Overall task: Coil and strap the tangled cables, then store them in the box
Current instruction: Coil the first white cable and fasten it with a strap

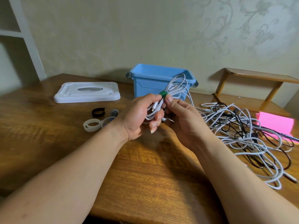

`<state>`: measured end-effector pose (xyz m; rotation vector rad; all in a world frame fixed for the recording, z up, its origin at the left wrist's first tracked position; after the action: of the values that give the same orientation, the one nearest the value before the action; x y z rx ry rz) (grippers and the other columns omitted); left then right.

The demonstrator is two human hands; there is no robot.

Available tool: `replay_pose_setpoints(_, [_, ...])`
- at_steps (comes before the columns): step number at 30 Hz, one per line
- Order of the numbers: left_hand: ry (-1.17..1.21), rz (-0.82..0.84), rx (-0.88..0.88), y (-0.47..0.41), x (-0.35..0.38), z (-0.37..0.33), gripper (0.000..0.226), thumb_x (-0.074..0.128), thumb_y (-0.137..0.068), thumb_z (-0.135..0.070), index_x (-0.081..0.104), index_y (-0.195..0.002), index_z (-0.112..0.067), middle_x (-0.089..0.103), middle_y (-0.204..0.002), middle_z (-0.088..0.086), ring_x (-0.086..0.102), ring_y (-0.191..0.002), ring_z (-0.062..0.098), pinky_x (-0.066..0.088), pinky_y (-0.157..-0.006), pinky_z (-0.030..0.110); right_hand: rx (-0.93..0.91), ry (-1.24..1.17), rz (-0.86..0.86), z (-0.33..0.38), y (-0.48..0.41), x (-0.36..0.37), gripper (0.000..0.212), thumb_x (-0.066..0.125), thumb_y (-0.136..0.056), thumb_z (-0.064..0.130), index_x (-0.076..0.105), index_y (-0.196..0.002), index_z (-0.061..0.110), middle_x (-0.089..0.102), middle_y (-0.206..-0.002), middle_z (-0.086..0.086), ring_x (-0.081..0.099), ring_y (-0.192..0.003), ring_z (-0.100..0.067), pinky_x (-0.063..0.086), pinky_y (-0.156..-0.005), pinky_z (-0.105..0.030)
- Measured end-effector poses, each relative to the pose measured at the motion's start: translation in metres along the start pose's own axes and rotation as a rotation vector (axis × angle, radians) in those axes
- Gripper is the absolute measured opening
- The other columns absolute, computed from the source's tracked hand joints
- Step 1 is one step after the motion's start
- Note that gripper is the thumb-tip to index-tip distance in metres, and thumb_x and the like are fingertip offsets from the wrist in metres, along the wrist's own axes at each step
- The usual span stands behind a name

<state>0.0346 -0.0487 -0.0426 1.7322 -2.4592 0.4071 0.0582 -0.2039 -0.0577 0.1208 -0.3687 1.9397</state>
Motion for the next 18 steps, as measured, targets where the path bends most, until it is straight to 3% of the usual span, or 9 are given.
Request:
replay_pose_setpoints(2, [0.016,0.010,-0.001,-0.0006,0.0013,0.0003,0.033,0.040,-0.113,-0.030,0.058,-0.094,-0.009,0.050,-0.066,0.009,0.044,-0.046,0.016,0.039,-0.040,0.026,0.009,0.006,-0.012,-0.0001,-0.0003,-0.0010,0.036,0.066,-0.099,0.035,0.068,-0.117,0.004,0.072,-0.103,-0.014,0.066,-0.099,-0.027,0.052,-0.098,-0.047])
replay_pose_setpoints(5, [0.086,0.037,-0.031,-0.0013,0.0021,0.0006,0.036,0.039,-0.112,-0.032,0.057,-0.092,-0.008,0.050,-0.063,0.008,0.047,-0.042,0.016,0.041,-0.040,0.026,-0.032,0.001,-0.006,0.0015,-0.0020,-0.0040,0.024,0.064,-0.099,0.028,0.072,-0.111,0.008,0.073,-0.098,-0.007,0.066,-0.092,-0.019,0.051,-0.088,-0.037])
replay_pose_setpoints(11, [0.162,0.150,-0.157,0.0004,0.0012,0.0020,0.042,0.042,-0.106,-0.040,0.060,-0.085,-0.008,0.058,-0.061,0.009,0.057,-0.044,0.020,0.050,-0.043,0.028,-0.058,-0.012,0.038,0.0028,-0.0001,-0.0008,0.034,0.058,-0.101,0.025,0.070,-0.120,0.000,0.075,-0.103,-0.010,0.069,-0.098,-0.020,0.055,-0.088,-0.031])
replay_pose_setpoints(15, [-0.044,-0.062,-0.064,-0.0038,0.0010,0.0030,0.045,0.052,-0.107,-0.046,0.068,-0.119,-0.005,0.073,-0.093,0.017,0.073,-0.075,0.026,0.064,-0.065,0.041,-0.143,0.092,-0.145,0.0053,-0.0015,-0.0059,0.042,0.062,-0.105,0.028,0.063,-0.112,-0.014,0.068,-0.097,-0.018,0.064,-0.087,-0.023,0.054,-0.079,-0.030])
replay_pose_setpoints(18, [-0.133,-0.172,0.079,-0.0048,0.0064,0.0057,0.024,0.058,-0.107,-0.031,0.070,-0.110,-0.010,0.075,-0.092,0.008,0.074,-0.082,0.020,0.062,-0.062,0.036,-0.190,0.159,-0.212,0.0045,-0.0026,-0.0048,0.060,0.072,-0.100,0.040,0.058,-0.112,-0.017,0.070,-0.100,-0.028,0.066,-0.092,-0.028,0.052,-0.089,-0.043])
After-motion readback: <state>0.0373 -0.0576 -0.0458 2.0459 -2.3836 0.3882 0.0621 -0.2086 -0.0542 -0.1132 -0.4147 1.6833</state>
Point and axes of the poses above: each hand's wrist, its own y-axis away from the middle knuckle, its own x-axis out of the palm, z = x × y, the point moved 2 cm from there along -y, towards the middle knuckle
